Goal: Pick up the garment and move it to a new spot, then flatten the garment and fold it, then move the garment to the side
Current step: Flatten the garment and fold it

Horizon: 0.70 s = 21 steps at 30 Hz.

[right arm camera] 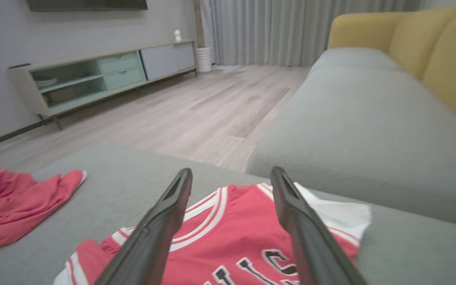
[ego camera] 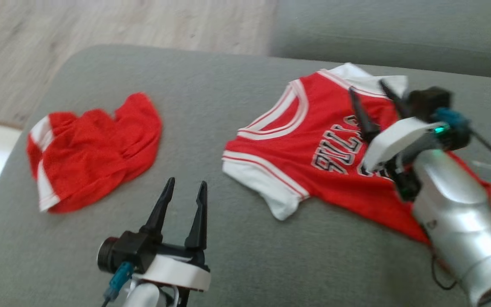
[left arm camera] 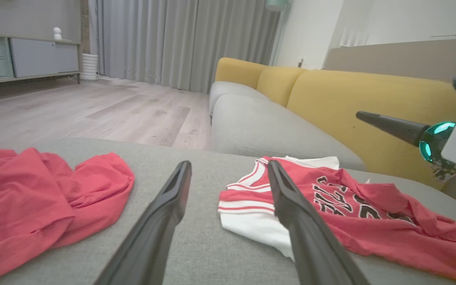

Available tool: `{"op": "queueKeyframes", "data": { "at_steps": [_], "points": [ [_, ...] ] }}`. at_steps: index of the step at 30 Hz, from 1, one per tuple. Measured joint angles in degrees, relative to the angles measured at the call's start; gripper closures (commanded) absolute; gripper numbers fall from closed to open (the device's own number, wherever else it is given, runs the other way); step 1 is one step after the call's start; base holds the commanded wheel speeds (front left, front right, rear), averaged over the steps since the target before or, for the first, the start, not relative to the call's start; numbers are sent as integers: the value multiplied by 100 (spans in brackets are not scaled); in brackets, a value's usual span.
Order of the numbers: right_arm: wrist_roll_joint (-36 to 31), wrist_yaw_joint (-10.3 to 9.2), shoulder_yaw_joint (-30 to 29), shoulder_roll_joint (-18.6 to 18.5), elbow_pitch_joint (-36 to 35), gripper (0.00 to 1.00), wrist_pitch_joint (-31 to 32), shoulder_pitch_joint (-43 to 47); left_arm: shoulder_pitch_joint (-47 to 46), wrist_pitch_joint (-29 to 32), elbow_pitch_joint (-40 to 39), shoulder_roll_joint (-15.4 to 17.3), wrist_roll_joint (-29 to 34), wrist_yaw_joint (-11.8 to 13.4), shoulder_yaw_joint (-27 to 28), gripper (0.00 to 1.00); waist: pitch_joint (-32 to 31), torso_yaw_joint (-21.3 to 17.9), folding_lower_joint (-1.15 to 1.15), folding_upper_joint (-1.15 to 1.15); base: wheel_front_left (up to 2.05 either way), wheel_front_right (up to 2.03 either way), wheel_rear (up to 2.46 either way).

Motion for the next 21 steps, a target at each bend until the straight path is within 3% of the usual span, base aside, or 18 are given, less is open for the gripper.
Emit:
{"op": "queueKeyframes", "data": {
  "at_steps": [5, 10, 14, 21],
  "points": [
    [-1058, 0, -1421, -122, -1087, 0, -18, 775, 194, 0, -71, -1, 3, -1, 115, 0, -131, -441, 0, 0, 0, 0, 0],
    [-2070, 0, -2761, 319, -2202, 0, -16, 2220, 258, 0, -93, 2, 52, -44, 205, 0, -187, -860, 0, 0, 0, 0, 0],
    [-2601, 0, -3287, 672, -3000, 0, -16, 3161, 264, 0, -98, 2, 52, -51, 208, 0, -216, -1161, 0, 0, 0, 0, 0],
    [-2750, 0, -3387, 703, -3372, 0, -16, 3393, 253, 0, -115, 2, 52, -78, 178, 0, -92, -1216, 1, 0, 0, 0, 0]
  ]
}}
